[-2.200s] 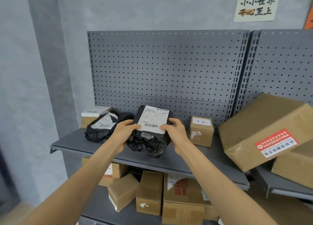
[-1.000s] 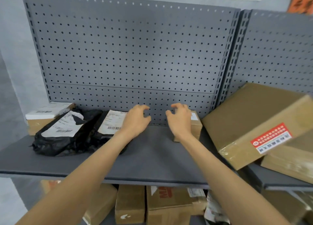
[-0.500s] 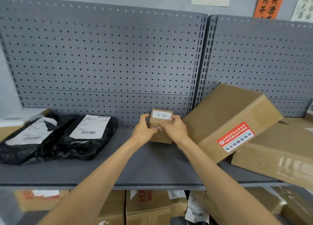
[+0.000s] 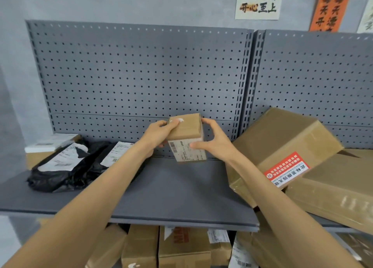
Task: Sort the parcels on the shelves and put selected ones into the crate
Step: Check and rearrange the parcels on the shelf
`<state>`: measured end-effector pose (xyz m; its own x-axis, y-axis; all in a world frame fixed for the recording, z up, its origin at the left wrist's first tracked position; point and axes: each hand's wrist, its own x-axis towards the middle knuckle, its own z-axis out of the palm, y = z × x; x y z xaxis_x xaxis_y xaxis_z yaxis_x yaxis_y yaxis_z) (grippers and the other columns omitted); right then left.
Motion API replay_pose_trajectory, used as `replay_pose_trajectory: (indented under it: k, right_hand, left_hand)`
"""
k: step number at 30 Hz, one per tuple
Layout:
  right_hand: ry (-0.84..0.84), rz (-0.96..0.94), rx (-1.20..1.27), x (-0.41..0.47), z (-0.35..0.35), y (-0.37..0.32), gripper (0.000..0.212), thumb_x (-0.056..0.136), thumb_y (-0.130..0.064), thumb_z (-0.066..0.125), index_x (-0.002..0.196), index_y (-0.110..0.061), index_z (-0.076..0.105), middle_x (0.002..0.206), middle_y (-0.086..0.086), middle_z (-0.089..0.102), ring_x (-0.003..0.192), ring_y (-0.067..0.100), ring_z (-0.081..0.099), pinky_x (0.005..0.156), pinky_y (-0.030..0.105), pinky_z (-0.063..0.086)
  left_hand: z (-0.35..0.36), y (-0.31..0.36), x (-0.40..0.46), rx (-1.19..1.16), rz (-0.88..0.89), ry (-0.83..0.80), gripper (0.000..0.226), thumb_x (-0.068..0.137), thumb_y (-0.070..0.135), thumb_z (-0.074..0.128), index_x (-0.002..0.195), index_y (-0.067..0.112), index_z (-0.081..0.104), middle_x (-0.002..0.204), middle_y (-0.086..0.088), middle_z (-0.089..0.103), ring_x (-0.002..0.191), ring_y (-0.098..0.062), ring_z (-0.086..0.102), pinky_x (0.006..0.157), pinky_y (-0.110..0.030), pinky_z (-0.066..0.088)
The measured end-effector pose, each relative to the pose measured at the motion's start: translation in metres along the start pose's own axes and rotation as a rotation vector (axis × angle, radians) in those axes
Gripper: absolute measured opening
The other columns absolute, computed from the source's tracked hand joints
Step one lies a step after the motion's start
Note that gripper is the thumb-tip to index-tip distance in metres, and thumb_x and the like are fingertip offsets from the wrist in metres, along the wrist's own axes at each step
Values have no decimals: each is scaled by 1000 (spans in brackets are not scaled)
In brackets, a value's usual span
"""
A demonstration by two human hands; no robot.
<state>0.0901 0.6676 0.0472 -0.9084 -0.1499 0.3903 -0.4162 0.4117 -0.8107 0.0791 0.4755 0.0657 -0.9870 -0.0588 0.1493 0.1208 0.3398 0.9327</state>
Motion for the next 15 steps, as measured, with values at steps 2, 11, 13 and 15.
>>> replay_pose_trajectory:
  k: [2, 11, 13, 15]
  right_hand:
    - [-34, 33, 92, -2, 1, -1, 79, 78, -22, 80, 142, -24, 34, 135, -13, 42, 120, 3, 40, 88, 14, 37]
    - [142, 261, 469, 5, 9, -6, 61, 84, -42, 70, 130, -20, 38, 118, 5, 65, 103, 21, 66, 93, 49, 53]
    - [176, 320, 559, 7, 12, -8, 65, 85, -42, 69, 133, -18, 34, 117, 7, 64, 102, 24, 66, 87, 50, 56]
    - [177, 416, 652, 5, 15, -8, 65, 84, -45, 69, 133, -16, 39, 114, 9, 66, 99, 26, 67, 81, 50, 58]
  left_hand:
    - [-4, 3, -7, -24, -21, -64, 51, 88, 65, 47, 112, 22, 63, 94, -1, 66, 79, -16, 57, 71, -29, 42]
    - [-17, -2, -20, -47, -20, -333, 80, 66, 72, 58, 136, 35, 45, 121, 10, 64, 115, -13, 57, 103, -47, 44]
    - [-10, -10, -21, -159, -9, -295, 81, 68, 59, 68, 140, 35, 39, 123, 7, 63, 119, -13, 54, 105, -50, 41]
    - [-5, -20, -22, -297, -8, -223, 83, 68, 49, 77, 140, 38, 36, 125, 3, 61, 122, -16, 51, 105, -51, 40]
